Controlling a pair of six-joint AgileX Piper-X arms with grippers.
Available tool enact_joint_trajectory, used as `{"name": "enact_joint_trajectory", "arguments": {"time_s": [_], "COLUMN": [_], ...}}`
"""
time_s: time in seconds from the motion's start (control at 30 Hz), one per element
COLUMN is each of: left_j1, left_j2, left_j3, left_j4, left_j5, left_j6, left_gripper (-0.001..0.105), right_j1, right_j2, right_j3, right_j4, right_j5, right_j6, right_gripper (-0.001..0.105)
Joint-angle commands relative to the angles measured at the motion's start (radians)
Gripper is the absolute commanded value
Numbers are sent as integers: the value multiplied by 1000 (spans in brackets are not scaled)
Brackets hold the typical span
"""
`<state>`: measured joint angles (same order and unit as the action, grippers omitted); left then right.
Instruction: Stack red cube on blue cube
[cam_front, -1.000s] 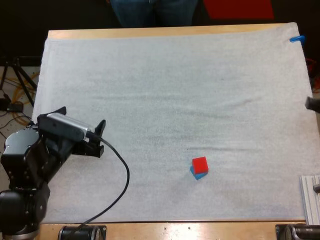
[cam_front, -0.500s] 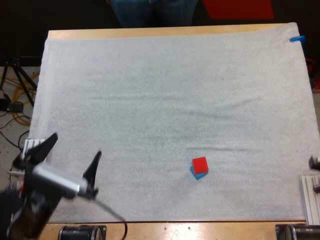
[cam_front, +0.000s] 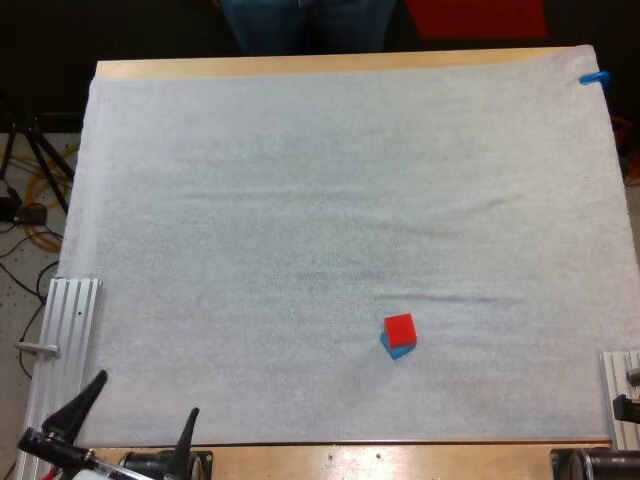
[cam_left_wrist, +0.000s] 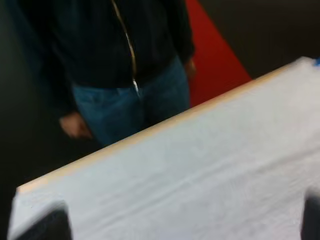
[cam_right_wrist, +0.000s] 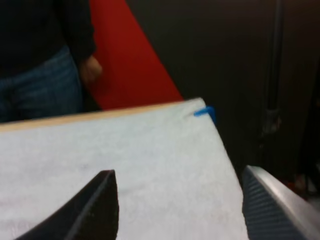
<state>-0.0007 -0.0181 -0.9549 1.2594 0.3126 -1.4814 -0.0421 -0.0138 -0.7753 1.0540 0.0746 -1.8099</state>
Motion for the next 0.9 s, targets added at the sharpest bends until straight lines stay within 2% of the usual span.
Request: {"name": "enact_joint_trajectory", "arguments": {"time_s": [0.0,0.13,0.27,0.47,0.63,0.87], "left_j1": [-1,2,1,1,1,1], "left_j2": [-142,-136,-139,-137,-135,-135], "left_j3": [0,-24,-9,85,221,360], "left_j4": [50,187,162,-22,-212,-287], "left_j5": [6,-2,-2,-49,-51,-51], "left_j6": [-3,-9,-9,-29,-106,-132], "left_gripper": [87,87,87,87,87,87], "right_j1": [-2,-2,-2,-2,-2,-2], "right_j2": [-35,-42,-40,-38,-37,-37], "right_j3": [1,33,58,106,156,206], "right_j4": [35,54,17,-34,-31,-24], "right_j5": [4,-15,-58,-107,-138,-168], "right_j6": [-21,-41,-41,-41,-44,-44], "right_gripper": [54,54,54,54,54,54]}}
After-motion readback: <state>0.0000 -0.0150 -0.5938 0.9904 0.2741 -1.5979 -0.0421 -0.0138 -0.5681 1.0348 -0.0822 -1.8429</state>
